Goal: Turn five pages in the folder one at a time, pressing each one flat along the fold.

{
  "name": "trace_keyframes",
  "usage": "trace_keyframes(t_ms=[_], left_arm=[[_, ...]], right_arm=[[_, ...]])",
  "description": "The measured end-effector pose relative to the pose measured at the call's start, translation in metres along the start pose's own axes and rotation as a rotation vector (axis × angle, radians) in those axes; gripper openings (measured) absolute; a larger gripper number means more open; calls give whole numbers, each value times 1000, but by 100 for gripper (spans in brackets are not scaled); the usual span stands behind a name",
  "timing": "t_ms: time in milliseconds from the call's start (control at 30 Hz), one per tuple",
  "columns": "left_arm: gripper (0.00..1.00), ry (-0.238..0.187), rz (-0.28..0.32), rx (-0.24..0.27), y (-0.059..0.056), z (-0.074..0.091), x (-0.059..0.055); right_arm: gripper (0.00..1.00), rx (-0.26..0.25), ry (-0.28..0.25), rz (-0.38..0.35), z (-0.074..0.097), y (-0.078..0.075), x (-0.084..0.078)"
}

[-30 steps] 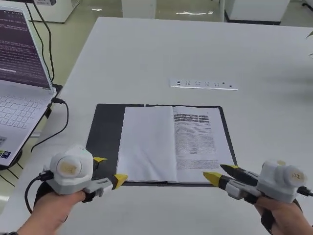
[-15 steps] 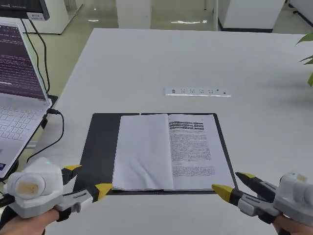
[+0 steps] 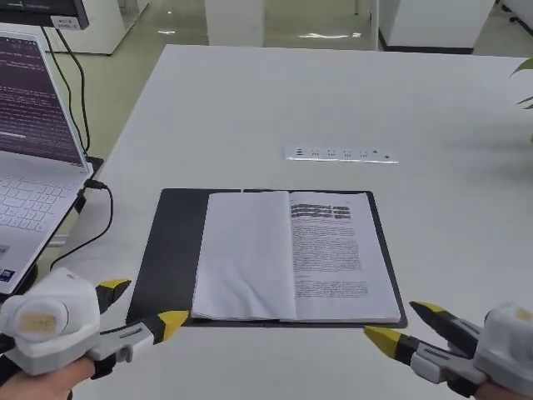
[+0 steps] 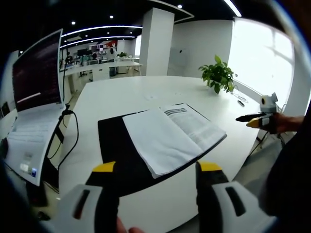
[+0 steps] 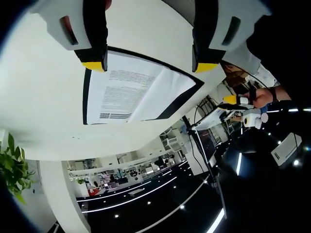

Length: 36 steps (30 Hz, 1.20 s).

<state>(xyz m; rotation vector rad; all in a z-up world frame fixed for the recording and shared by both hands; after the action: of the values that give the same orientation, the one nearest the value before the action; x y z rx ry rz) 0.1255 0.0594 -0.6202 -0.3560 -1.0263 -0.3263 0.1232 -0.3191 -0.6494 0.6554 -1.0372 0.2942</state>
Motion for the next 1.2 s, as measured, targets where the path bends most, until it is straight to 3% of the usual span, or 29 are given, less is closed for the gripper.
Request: trace_keyframes(t_ms=[300, 600, 1200], left_arm=[[65, -32, 2, 31, 1, 5, 10], [66, -36, -3, 46, 1, 12, 8], [67, -70, 2, 42, -1, 9, 17]], right_arm=[[73, -7, -3, -5, 4, -4, 3], [77, -8, -11, -1, 6, -7, 9], [79, -17, 7, 0, 12, -4, 8]])
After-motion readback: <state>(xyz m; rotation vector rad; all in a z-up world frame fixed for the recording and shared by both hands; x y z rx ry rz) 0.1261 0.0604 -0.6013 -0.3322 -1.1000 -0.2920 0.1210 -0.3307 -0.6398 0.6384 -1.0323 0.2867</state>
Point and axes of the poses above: the centre of the closed fingertips' face, and the gripper's own axes: z roughly backward along the fingers, y roughly to its left, x roughly out of its top, the point moved 5 cm from there along z, roughly backward along the fingers, and after that the axes turned 5 degrees about -y, right-handed, at the moved point
